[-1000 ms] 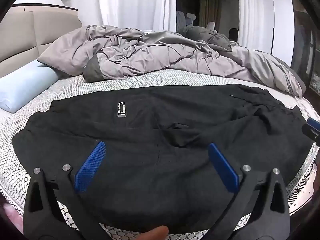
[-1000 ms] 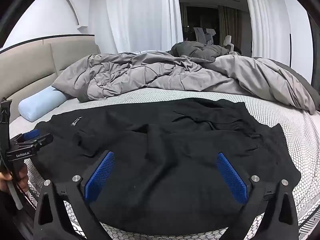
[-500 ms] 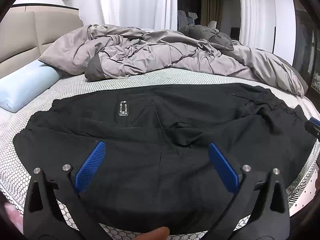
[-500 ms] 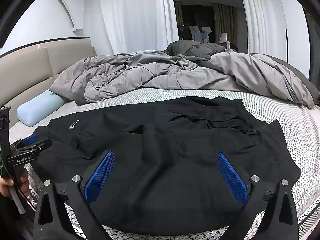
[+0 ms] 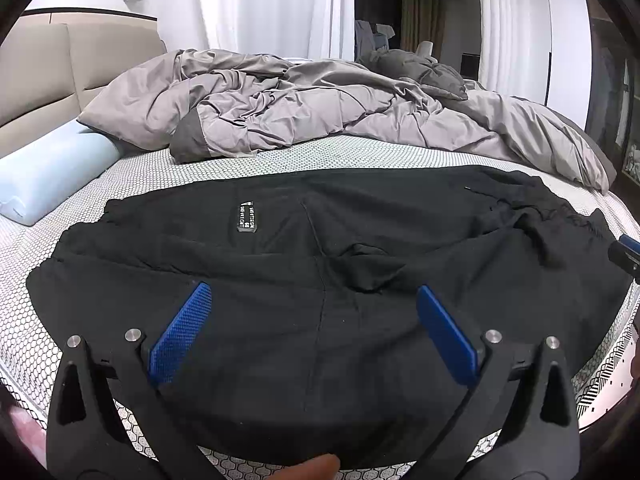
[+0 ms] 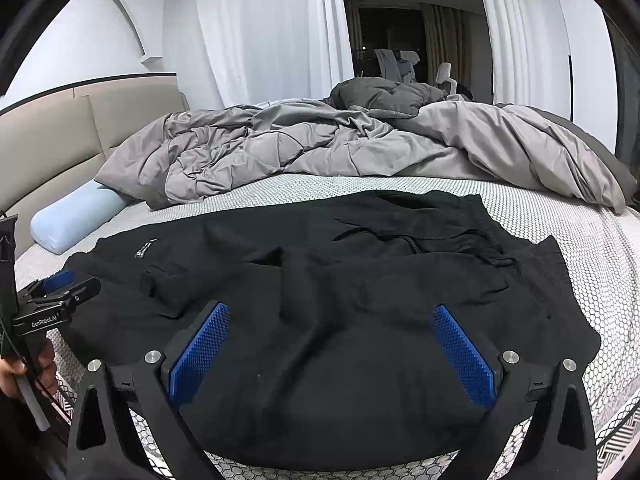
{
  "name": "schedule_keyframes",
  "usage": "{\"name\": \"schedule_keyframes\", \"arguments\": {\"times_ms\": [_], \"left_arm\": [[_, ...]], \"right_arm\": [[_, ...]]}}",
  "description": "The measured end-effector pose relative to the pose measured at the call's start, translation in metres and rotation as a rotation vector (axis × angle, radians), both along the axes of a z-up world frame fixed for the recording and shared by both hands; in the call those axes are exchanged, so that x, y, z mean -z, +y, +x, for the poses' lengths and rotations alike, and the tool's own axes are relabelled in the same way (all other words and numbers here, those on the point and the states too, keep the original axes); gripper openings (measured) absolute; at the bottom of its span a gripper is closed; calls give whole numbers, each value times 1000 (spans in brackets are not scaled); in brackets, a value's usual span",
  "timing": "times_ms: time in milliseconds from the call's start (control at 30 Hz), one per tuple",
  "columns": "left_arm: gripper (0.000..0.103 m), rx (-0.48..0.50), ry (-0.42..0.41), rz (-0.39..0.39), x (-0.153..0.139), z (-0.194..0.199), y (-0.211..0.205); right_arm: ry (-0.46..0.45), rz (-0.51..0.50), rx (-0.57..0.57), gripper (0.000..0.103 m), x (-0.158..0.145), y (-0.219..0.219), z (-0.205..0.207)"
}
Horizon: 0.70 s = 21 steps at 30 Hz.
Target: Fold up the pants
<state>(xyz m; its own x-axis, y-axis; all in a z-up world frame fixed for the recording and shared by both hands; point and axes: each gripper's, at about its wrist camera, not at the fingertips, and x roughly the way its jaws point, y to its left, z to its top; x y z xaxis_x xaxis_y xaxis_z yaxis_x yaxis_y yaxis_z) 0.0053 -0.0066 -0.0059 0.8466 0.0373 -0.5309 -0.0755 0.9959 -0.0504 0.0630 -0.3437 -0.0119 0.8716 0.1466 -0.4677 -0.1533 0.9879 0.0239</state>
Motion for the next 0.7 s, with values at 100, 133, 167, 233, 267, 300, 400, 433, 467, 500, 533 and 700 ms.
{"name": "schedule_keyframes", "arguments": {"times_ms": [100,133,167,233,267,300,400,433,467,500,533,700], "left_arm": [[102,0,1,1,0,0,0],[102,0,0,1,0,0,0],[102,2,1,2,0,0,0],[102,0,1,3,0,0,-1],[102,0,2,2,-1,0,-1],[102,0,1,1,-1,0,-1],[102,-1,2,3,-1,0,-2],[102,-1,1,3,-1,0,-1],[102,-1,2,2,0,1,-1],[102,-1,2,2,0,1,-1],[102,-1,2,2,0,0,0],[102,-1,2,4,-1,1,-2]], "right_arm": [[5,-3,-2,103,1,1,1],[7,-4,-2,103,1,1,1],[9,-6,-1,103,1,1,2],[11,-10,-4,103,2,2,2],[11,-11,-3,103,2,2,1],[11,-12,-3,103,2,2,1],[13,-9,-3,103,2,3,2],[13,-10,-2,103,2,3,1],[13,-12,-1,103,2,3,1],[13,-13,1,103,2,3,1],[12,-13,1,103,2,3,1],[14,-13,0,103,2,3,2]]}}
